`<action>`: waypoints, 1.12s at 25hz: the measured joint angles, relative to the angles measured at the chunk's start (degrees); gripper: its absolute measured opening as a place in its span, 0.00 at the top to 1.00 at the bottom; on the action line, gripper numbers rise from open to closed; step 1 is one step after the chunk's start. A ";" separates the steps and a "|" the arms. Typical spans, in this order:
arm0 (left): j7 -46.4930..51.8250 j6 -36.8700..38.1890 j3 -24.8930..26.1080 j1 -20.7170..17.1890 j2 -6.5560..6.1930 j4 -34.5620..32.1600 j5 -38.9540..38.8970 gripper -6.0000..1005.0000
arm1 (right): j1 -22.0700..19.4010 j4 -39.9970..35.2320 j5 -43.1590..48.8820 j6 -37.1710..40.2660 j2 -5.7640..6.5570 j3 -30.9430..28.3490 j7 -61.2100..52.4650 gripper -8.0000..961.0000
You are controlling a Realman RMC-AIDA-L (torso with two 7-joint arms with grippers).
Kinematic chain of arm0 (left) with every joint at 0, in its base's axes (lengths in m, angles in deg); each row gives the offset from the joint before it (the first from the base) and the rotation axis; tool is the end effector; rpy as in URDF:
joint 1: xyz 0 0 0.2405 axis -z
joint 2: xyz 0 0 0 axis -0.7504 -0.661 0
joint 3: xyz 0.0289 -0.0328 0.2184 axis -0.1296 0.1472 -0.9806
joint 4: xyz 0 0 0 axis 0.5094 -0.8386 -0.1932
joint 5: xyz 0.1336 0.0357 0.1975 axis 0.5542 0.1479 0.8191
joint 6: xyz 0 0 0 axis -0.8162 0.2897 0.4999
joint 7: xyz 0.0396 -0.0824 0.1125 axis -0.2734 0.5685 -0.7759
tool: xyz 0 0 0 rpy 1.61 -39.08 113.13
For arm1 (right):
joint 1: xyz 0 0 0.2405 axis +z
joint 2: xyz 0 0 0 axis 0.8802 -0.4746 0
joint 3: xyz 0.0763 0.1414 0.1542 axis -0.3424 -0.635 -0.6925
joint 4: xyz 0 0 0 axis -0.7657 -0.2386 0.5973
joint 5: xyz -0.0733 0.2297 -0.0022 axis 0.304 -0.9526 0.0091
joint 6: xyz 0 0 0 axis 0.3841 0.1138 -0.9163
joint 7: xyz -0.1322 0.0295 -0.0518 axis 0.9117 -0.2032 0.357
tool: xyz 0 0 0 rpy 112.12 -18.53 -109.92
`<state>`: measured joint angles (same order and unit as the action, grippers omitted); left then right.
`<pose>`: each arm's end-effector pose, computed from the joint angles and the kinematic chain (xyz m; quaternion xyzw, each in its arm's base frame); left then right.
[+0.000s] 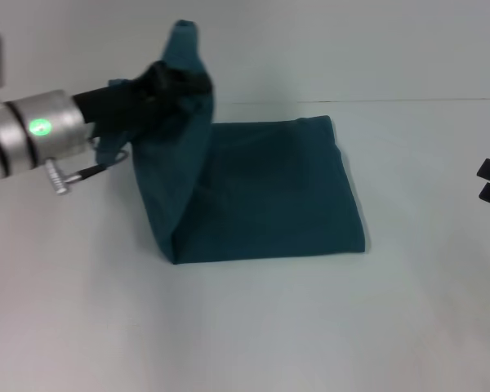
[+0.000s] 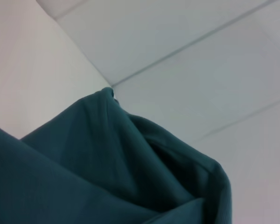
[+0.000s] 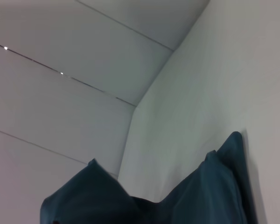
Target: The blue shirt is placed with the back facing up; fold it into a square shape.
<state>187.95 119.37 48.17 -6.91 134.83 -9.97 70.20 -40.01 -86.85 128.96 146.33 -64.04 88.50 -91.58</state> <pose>-0.1885 0.4207 0.0302 -0.7024 -0.5936 -0.3824 0.0899 0.3397 0.3179 0.0825 -0.6470 0.6299 0.4059 0.1410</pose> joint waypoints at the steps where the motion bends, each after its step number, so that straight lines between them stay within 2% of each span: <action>1: -0.09 -0.90 -1.20 0.44 0.22 0.38 -0.25 0.90 | 0.05 0.01 0.18 0.00 0.00 0.00 0.00 0.29; 9: -2.26 -8.05 -13.01 3.45 0.63 6.10 -6.04 0.87 | -0.03 0.03 0.51 0.00 0.00 0.00 -0.04 0.29; 21: -7.77 -14.06 -24.04 9.59 0.93 12.74 -6.67 0.83 | 0.01 0.03 1.21 -0.26 0.00 0.00 -0.09 0.29; 25: -7.90 -14.05 -26.17 10.54 0.95 12.54 -7.22 0.74 | -0.11 0.03 1.22 -0.27 0.01 0.00 -0.11 0.29; 28: -7.74 -11.64 -25.90 9.51 0.73 11.28 -9.86 0.67 | -0.20 0.03 1.36 -0.09 0.16 0.00 -0.12 0.29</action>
<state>180.21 107.73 22.27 2.59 135.56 1.31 60.33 -40.21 -86.81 130.32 146.24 -63.88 88.50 -91.70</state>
